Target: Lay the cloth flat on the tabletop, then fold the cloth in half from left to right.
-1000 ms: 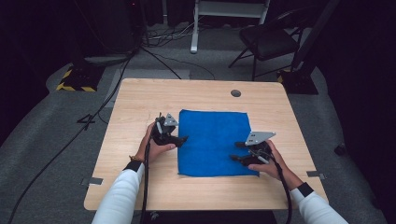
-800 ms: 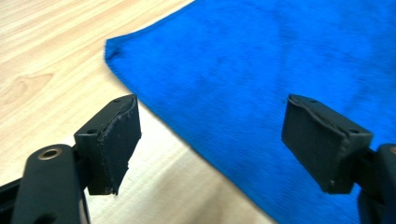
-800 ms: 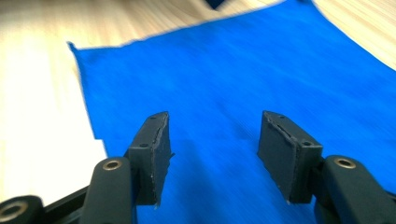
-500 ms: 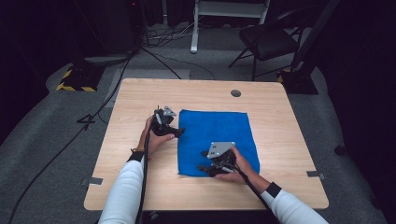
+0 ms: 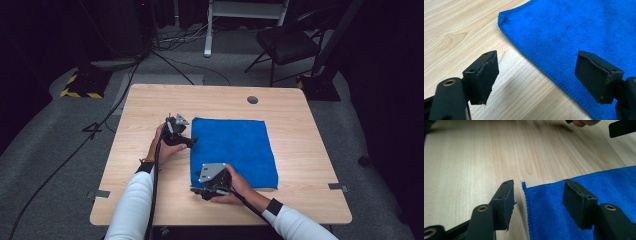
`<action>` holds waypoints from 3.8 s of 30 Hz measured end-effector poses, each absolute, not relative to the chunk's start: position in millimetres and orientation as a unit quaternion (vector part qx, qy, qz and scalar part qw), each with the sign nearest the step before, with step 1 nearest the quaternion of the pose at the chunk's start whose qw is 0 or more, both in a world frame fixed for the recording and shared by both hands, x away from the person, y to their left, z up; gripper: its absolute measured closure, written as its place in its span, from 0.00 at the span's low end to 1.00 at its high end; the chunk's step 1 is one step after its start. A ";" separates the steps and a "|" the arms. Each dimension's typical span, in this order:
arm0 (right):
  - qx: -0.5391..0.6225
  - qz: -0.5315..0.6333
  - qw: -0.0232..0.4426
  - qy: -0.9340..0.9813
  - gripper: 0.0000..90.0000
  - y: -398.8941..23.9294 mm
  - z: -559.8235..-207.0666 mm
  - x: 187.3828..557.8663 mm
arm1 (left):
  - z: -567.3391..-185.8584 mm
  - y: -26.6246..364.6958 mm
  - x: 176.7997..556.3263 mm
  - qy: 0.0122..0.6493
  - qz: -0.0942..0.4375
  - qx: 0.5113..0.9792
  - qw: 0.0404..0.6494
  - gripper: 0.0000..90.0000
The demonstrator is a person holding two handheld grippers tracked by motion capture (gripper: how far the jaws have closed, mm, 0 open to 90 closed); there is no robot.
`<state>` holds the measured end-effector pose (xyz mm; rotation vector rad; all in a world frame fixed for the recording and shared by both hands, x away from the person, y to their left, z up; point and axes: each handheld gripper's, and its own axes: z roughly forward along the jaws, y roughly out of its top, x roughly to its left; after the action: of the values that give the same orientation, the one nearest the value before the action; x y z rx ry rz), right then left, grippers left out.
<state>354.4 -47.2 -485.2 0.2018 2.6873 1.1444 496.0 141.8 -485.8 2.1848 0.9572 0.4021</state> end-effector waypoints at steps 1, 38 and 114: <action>0.070 0.385 0.108 0.914 0.48 -46.0 -486.9 354.8 | -485.9 140.9 496.1 0.370 0.158 0.845 0.353 0.22; 0.073 0.383 0.091 0.916 0.99 -44.2 -496.0 336.2 | -501.8 128.4 531.9 0.427 0.163 0.818 0.349 0.31; 0.078 0.438 0.131 0.886 1.00 -58.2 -460.2 347.6 | -458.0 143.6 527.8 0.398 0.190 0.816 0.375 0.96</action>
<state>347.6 -58.2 -460.2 0.2269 2.5722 1.2722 527.8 143.6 -458.0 2.0873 1.0185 0.4854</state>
